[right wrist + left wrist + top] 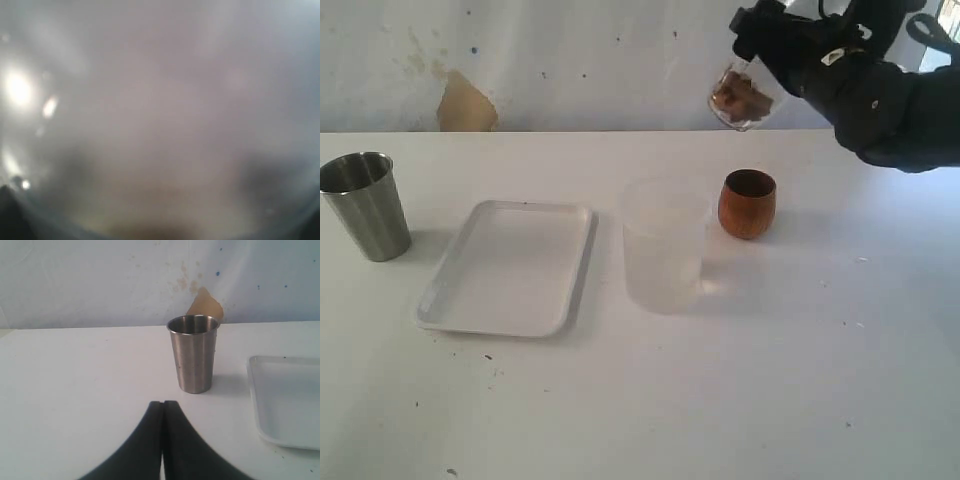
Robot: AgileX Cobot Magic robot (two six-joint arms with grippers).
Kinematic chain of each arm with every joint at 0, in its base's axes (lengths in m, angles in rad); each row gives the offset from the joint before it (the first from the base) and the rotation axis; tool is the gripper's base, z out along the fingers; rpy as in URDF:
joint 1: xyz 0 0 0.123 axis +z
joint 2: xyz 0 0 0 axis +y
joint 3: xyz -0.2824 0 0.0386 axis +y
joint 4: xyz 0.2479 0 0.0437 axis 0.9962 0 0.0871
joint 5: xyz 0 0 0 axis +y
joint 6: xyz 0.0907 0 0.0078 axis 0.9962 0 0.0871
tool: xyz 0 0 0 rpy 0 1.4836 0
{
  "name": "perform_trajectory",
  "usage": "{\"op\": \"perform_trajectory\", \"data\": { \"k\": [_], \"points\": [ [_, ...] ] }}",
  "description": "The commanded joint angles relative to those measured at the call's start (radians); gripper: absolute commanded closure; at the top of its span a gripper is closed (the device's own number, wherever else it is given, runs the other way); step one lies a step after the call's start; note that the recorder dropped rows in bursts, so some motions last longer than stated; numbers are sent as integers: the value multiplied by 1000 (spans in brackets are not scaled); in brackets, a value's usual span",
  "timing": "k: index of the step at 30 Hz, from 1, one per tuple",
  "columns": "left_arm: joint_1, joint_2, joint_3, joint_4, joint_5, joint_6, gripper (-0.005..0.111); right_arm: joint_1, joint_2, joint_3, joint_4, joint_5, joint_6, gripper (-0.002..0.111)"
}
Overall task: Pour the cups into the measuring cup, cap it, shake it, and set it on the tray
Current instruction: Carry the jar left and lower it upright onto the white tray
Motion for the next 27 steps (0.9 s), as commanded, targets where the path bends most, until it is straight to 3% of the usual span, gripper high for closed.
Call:
{"op": "perform_trajectory", "data": {
  "k": [1, 5, 7, 10, 18, 23, 27],
  "points": [
    [-3, -4, 5, -8, -2, -3, 107, 11, -10, -13, -349, 13, 193, 108],
    [-3, -4, 5, -8, -2, -3, 107, 91, -10, -21, -839, -96, 415, 108],
    [-3, -4, 5, -8, -2, -3, 107, 140, -7, -24, -940, -220, 456, 108],
    [-3, -4, 5, -8, -2, -3, 107, 211, 0, -28, -897, -220, 587, 108],
    [-3, -4, 5, -8, -2, -3, 107, 377, 159, -89, -939, -136, 579, 108],
    [-3, -4, 5, -8, -2, -3, 107, 431, 242, -163, -986, -117, 391, 108],
    [-3, -4, 5, -8, -2, -3, 107, 440, 308, -233, -986, -24, 383, 108]
  ]
}}
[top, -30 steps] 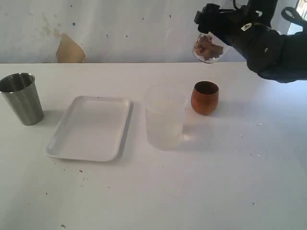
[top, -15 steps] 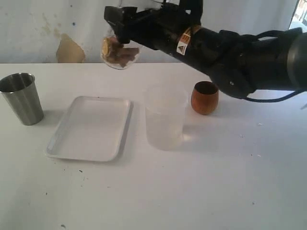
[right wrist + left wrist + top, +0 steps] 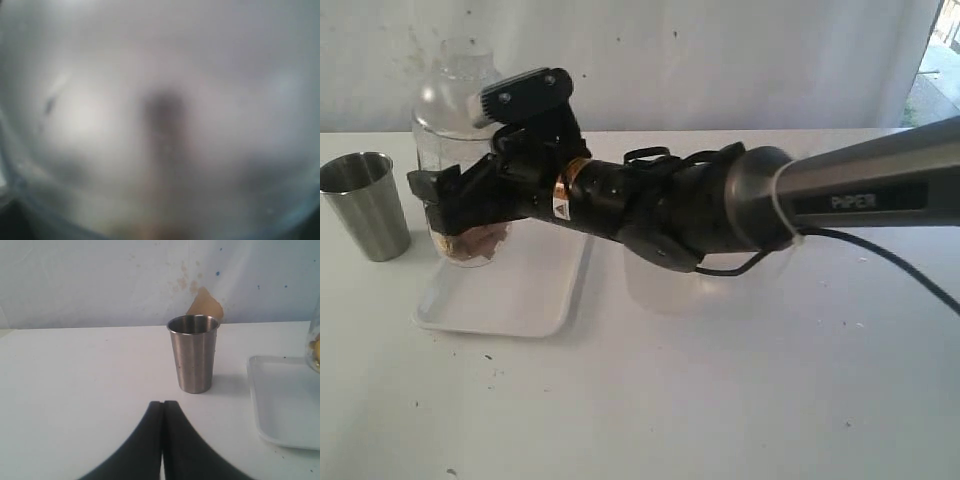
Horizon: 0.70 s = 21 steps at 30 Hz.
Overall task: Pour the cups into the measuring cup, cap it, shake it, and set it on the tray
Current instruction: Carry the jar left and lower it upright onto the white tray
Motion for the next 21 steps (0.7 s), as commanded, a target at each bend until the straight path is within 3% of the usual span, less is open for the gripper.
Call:
{"op": "perform_trajectory", "data": {
  "k": [1, 10, 17, 21],
  "points": [
    [-3, -4, 5, -8, -2, -3, 107, 6, 62, -78, -1, 56, -36, 108],
    [-3, -4, 5, -8, -2, -3, 107, 3, 189, -147, -1, 58, -55, 88],
    [-3, -4, 5, -8, -2, -3, 107, 3, 199, -151, 1, 59, -118, 49],
    [-3, -4, 5, -8, -2, -3, 107, 3, 199, -151, 1, 61, -172, 32]
  ]
}}
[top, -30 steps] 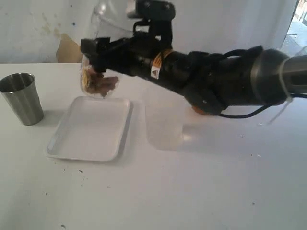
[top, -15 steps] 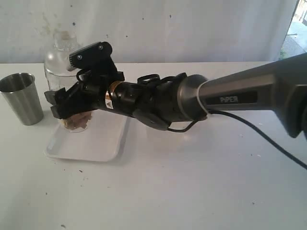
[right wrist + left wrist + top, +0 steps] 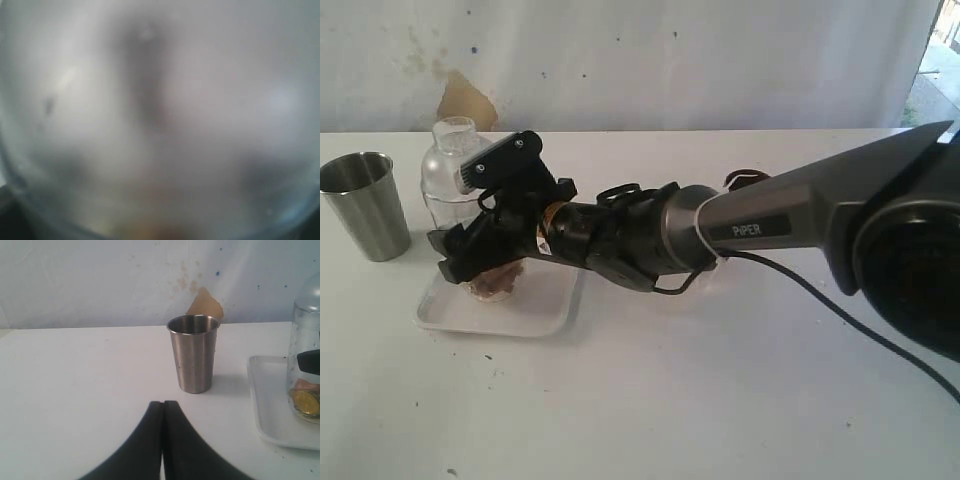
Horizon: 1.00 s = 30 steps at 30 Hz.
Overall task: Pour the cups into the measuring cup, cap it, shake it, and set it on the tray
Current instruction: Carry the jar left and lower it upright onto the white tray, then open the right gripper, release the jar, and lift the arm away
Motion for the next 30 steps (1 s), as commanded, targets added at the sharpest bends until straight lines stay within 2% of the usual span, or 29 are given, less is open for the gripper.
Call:
{"op": "perform_trajectory", "data": {
  "k": [1, 14, 16, 18, 30],
  "points": [
    [-3, -4, 5, -8, -2, -3, 107, -3, -10, -11, 5, -35, -67, 30],
    [-3, -4, 5, -8, -2, -3, 107, -3, -10, -11, 4, -58, 48, 28],
    [-3, -4, 5, -8, -2, -3, 107, -3, -10, -11, 6, -58, 48, 19],
    [-3, -4, 5, -8, -2, -3, 107, -3, -10, -11, 6, -56, 48, 3],
    [-3, -4, 5, -8, -2, -3, 107, -3, -10, -23, 11, -37, 30, 3]
  ]
}}
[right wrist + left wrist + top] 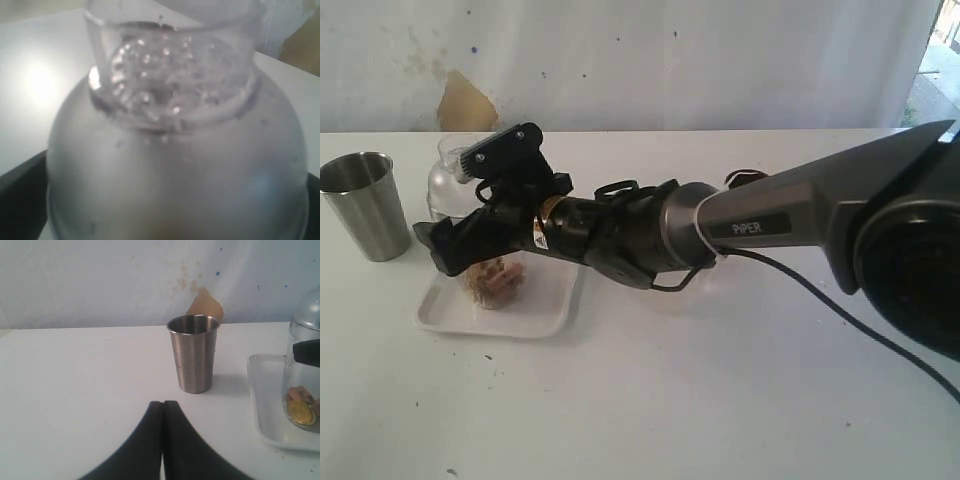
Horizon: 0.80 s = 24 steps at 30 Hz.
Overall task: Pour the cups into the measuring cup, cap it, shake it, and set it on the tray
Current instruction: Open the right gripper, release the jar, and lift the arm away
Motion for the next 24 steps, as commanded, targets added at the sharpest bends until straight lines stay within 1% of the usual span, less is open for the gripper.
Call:
{"op": "perform_trajectory", "data": {
  "k": [1, 5, 7, 12, 15, 17, 18, 20, 21, 23, 24],
  "points": [
    [-3, -4, 5, -8, -2, -3, 107, -3, -13, -19, 0, 1, -26, 3],
    [-3, -4, 5, -8, -2, -3, 107, -3, -49, -26, 0, -1, -120, 3],
    [-3, -4, 5, -8, -2, -3, 107, -3, -76, -26, 0, -1, -133, 3],
    [-3, -4, 5, -8, -2, -3, 107, -3, -169, -26, 0, 1, -117, 3],
    [-3, -4, 5, -8, -2, -3, 107, -3, -228, -26, 0, 5, -50, 4],
    [-3, -4, 5, -8, -2, -3, 107, -3, -266, -26, 0, 8, 12, 6],
    [-3, -4, 5, -8, -2, -3, 107, -3, -288, -26, 0, 12, 45, 9],
    [-3, -4, 5, -8, -2, -3, 107, -3, -330, -26, -14, 39, 86, 18],
    [-3, -4, 5, -8, -2, -3, 107, -3, -351, -26, -25, 60, 86, 26],
    [-3, -4, 5, -8, -2, -3, 107, -3, -390, -26, -25, 131, 86, 46],
    [-3, -4, 5, -8, -2, -3, 107, -3, -417, -26, -25, 181, 93, 62]
  ]
}}
